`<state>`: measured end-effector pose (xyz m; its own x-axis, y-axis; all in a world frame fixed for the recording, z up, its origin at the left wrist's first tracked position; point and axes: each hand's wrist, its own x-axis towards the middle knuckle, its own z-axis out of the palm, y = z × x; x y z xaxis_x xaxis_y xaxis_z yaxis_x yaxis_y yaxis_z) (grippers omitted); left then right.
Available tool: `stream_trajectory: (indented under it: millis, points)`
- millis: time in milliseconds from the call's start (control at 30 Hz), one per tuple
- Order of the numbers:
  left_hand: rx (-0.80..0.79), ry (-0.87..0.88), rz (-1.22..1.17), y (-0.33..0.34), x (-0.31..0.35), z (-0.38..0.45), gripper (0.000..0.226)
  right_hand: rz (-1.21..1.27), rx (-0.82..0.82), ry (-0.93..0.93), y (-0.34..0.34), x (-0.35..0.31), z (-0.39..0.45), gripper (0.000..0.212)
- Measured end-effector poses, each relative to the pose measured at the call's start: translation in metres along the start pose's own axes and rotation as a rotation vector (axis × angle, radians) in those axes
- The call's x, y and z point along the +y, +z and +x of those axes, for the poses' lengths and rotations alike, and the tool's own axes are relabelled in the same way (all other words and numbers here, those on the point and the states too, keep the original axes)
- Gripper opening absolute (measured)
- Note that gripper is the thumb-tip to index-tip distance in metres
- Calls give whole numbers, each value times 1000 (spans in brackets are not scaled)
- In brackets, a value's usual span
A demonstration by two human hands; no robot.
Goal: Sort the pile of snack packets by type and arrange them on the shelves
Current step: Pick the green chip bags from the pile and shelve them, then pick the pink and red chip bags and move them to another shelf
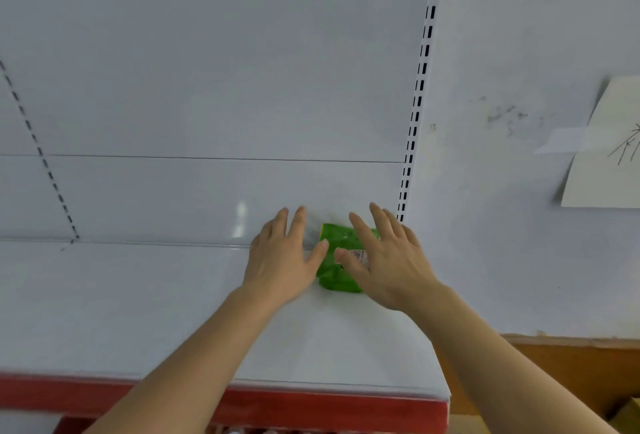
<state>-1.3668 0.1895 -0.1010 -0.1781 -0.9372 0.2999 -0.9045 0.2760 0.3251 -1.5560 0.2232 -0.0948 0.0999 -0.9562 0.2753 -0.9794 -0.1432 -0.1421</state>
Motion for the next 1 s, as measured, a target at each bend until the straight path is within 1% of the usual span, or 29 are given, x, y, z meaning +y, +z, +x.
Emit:
stream_trajectory:
  millis: [133, 300, 433, 600, 800, 1000]
  points:
    - [65, -14, 6, -26, -27, -23, 76, -24, 42, -36, -8, -41, -5, 75]
    - [129, -69, 57, -64, -84, -65, 74, -37, 31, -131, -6, -118, -16, 78]
    - [143, -117, 90, -105, -143, -107, 75, -4, 42, -210, -4, -204, -29, 78]
    - [222, -222, 136, -156, -226, -167, 74, 37, 32, -338, 10, -315, -42, 78]
    - [304, -393, 212, -216, -335, -241, 73, 131, -5, -529, 35, -455, -46, 76]
    - [372, -592, 263, -270, -440, -298, 70, 188, -18, -712, 61, -588, -28, 94]
